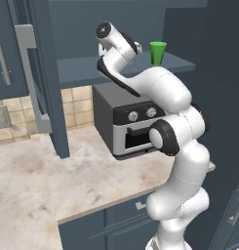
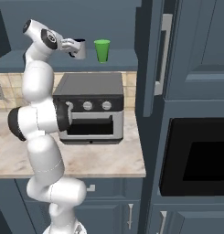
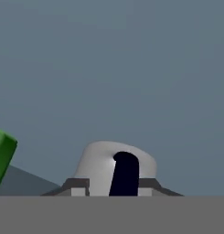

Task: There is a tray on the dining counter. Grab the cup, mug, and pitcher and place them on the tray. The pitcher may be placed next to the tray if it cannot fit the tray.

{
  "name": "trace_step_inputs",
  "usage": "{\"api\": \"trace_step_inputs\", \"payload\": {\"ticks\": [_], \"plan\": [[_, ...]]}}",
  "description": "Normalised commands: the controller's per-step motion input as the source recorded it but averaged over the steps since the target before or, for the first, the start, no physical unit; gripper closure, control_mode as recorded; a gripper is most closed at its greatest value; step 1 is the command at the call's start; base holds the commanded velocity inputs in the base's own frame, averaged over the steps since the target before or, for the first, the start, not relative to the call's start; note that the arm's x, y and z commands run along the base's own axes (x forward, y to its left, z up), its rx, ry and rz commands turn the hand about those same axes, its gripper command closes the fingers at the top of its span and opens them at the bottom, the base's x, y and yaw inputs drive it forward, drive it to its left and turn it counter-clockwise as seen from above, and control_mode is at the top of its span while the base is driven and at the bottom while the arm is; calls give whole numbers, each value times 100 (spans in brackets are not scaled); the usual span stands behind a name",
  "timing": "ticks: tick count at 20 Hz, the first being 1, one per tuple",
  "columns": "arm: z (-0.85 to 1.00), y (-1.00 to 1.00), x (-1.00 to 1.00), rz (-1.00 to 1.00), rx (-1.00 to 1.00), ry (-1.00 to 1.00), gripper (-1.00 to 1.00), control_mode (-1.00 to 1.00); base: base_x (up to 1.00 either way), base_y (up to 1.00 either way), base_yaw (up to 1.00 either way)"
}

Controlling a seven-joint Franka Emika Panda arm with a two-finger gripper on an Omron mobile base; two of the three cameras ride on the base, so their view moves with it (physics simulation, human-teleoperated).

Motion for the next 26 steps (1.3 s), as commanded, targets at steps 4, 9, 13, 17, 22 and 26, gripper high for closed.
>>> {"api": "trace_step_inputs", "payload": {"ticks": [4, 9, 13, 17, 22, 26], "plan": [[0, -9, 0, -2, 0, 0, 100, -100, 0, 0, 0], [0, -2, -19, 0, 1, 0, 100, -100, 0, 0, 0], [-3, -4, -51, 0, 0, 0, 100, -100, 0, 0, 0], [-8, -1, -78, 0, 0, -2, 100, -100, 0, 0, 0], [-4, -4, -97, -1, 0, -2, 100, -100, 0, 0, 0], [-4, -26, -100, 0, 2, 0, 100, -100, 0, 0, 0]]}}
